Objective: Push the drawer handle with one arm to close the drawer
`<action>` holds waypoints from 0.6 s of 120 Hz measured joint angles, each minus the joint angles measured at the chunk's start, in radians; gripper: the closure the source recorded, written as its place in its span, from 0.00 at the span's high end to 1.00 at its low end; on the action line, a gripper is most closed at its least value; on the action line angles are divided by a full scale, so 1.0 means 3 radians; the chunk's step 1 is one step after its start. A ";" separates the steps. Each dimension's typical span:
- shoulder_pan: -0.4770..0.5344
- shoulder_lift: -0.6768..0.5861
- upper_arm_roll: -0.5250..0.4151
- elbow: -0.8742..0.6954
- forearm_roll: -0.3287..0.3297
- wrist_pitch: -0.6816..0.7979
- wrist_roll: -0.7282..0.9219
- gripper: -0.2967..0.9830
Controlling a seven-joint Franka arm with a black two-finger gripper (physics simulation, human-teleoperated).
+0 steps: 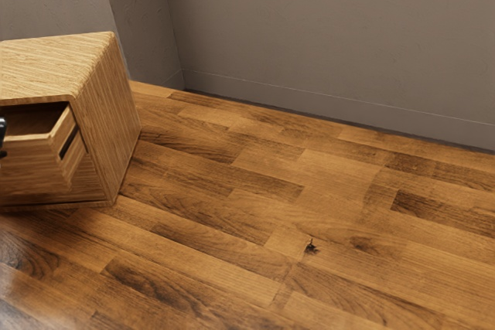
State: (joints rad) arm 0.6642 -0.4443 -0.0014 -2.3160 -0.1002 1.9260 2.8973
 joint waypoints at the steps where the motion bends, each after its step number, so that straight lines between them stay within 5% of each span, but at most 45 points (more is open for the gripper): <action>1: 0.0000 0.0006 0.0000 0.0005 0.0000 0.0000 0.0000 0.15; 72: 0.0000 0.0418 -0.0001 0.0371 0.0000 0.0036 0.0000 0.15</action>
State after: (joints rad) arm 0.6643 -0.3190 -0.0015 -2.2048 -0.1003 1.9368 2.8973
